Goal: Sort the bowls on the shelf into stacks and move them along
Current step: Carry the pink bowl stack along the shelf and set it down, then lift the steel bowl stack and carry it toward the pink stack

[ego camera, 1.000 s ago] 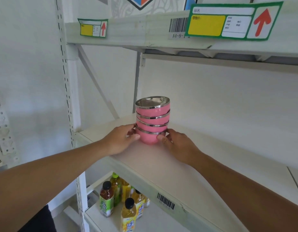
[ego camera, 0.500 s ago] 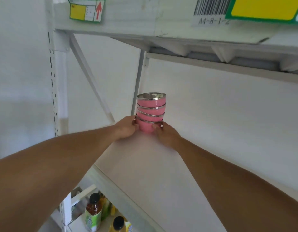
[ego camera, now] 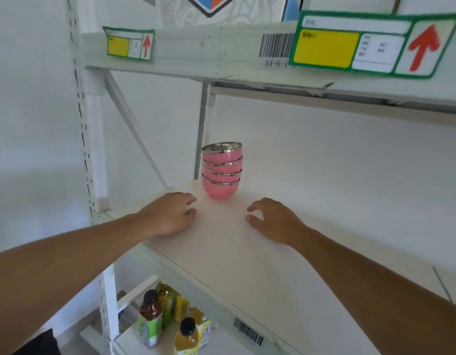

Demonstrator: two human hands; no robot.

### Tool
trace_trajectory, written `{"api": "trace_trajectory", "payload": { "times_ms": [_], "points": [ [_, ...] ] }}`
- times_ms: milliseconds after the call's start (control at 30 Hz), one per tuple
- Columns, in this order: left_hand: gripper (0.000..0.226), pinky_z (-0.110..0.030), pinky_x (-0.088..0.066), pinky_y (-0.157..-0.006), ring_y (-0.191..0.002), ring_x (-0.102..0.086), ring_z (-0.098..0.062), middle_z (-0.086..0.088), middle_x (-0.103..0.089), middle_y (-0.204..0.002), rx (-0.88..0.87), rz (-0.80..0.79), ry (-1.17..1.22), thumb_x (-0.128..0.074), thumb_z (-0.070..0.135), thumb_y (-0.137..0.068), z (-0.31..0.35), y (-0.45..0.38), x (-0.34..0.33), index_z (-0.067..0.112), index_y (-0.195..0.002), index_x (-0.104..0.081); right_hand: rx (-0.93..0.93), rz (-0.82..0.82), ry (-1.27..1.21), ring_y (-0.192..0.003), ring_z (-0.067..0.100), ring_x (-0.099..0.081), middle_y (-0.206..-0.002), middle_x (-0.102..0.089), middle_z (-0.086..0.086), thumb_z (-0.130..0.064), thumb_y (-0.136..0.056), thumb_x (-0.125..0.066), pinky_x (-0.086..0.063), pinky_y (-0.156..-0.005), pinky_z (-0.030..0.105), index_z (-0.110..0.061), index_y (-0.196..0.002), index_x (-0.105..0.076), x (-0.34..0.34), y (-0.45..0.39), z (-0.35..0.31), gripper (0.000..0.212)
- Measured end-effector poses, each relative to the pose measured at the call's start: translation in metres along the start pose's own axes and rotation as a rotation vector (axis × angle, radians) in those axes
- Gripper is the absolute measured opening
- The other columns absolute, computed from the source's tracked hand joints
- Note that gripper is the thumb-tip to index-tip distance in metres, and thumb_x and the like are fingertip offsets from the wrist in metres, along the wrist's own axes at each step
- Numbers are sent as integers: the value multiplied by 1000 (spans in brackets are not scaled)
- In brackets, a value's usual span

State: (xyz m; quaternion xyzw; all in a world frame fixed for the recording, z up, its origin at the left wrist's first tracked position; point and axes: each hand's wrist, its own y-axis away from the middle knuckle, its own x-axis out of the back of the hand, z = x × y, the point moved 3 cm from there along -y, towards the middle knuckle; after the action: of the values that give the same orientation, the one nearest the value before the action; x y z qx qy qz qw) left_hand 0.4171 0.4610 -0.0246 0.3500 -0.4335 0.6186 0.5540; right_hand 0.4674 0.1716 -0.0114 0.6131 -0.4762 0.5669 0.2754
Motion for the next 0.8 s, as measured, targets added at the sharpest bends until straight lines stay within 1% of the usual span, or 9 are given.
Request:
{"api": "trace_trajectory", "payload": {
  "times_ms": [100, 200, 333, 500, 567, 667, 800],
  "points": [
    [57, -37, -42, -121, -150, -53, -22, 0, -57, -164, -46, 2, 9, -52, 47, -110, 19, 22, 6, 22, -161, -51, -18, 25, -20, -122, 19, -66, -131, -72, -3, -47, -106, -59, -50, -102, 33, -27, -135, -72, 8, 33, -10, 37],
    [57, -35, -43, -116, -147, -56, -22, 1, -59, -162, -129, 38, 69, -53, 48, -109, 43, 36, 4, 23, -161, -53, -66, 6, 14, -119, 18, -67, -129, -73, -6, -50, -105, -58, -53, -102, 35, -30, -134, -72, 17, 63, -15, 37],
    [57, -38, -44, -114, -147, -57, -22, 3, -58, -164, -228, 29, 76, -52, 49, -109, 74, 54, -9, 25, -161, -52, -156, -18, 40, -116, 19, -68, -127, -74, -8, -52, -104, -58, -55, -102, 38, -33, -131, -72, 34, 106, -14, 36],
    [55, -37, -42, -117, -148, -54, -21, 3, -56, -164, -230, 13, 83, -53, 45, -109, 118, 93, -15, 25, -161, -53, -199, -12, 10, -117, 19, -68, -128, -72, -7, -50, -104, -58, -55, -104, 39, -34, -132, -71, 56, 164, -8, 35],
    [55, -37, -43, -117, -148, -54, -21, 3, -56, -164, -238, 14, 64, -53, 45, -109, 140, 114, -14, 25, -160, -53, -200, -3, -5, -115, 19, -69, -129, -72, -8, -50, -104, -57, -55, -103, 39, -35, -133, -70, 65, 188, -3, 35],
    [53, -38, -45, -116, -146, -55, -21, 3, -57, -163, -248, 25, 23, -54, 45, -108, 180, 146, -11, 27, -158, -55, -187, 7, -6, -114, 20, -69, -132, -71, -7, -49, -104, -56, -55, -101, 38, -34, -135, -70, 79, 228, 11, 37],
    [52, -41, -48, -115, -143, -57, -22, 4, -59, -160, -256, 26, -36, -54, 48, -107, 247, 194, -21, 29, -155, -58, -172, 17, -7, -117, 20, -69, -137, -71, -6, -50, -103, -56, -55, -103, 39, -33, -137, -68, 104, 296, 44, 39]
  ]
}}
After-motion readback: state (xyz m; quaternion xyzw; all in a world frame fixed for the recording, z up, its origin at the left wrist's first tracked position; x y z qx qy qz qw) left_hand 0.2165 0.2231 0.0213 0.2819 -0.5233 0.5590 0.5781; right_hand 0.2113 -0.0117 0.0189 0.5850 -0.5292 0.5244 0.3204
